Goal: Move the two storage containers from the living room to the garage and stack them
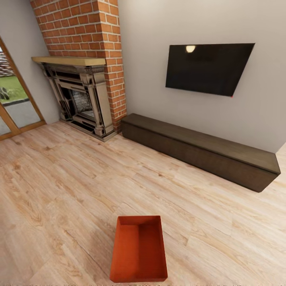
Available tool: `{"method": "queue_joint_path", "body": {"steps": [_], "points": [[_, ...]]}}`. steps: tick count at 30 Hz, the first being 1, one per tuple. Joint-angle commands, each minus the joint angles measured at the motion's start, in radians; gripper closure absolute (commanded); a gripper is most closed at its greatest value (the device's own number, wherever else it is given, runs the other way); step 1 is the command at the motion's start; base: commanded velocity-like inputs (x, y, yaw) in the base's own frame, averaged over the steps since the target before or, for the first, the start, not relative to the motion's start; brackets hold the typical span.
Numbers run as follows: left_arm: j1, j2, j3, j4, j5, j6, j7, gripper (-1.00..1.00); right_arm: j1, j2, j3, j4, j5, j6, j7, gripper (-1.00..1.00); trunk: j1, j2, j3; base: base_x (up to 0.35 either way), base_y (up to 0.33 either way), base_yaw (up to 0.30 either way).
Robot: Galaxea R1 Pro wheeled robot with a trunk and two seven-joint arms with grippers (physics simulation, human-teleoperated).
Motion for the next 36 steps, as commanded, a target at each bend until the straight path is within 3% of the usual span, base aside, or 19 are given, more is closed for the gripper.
{"method": "queue_joint_path", "body": {"steps": [1, 23, 36], "points": [[-0.001, 0.0, -0.003, 0.0, 0.008, 0.002, 0.003, -1.0, -0.002, 0.001, 0.009, 0.003, -0.009, -0.004, -0.001, -1.0, 0.0, -0.001, -0.003, 0.0, 0.0, 0.0], [-0.001, 0.0, -0.003, 0.0, 0.008, 0.002, 0.003, -1.0, -0.002, 0.003, 0.008, 0.003, -0.011, -0.002, 0.008, -1.0, 0.0, -0.001, -0.031, 0.0, 0.0, 0.0], [-0.001, 0.0, -0.003, -0.001, 0.008, 0.002, 0.003, -1.0, -0.001, 0.001, 0.008, 0.003, -0.01, -0.003, 0.012, -1.0, 0.0, -0.001, -0.033, 0.0, 0.0, 0.158]]}}
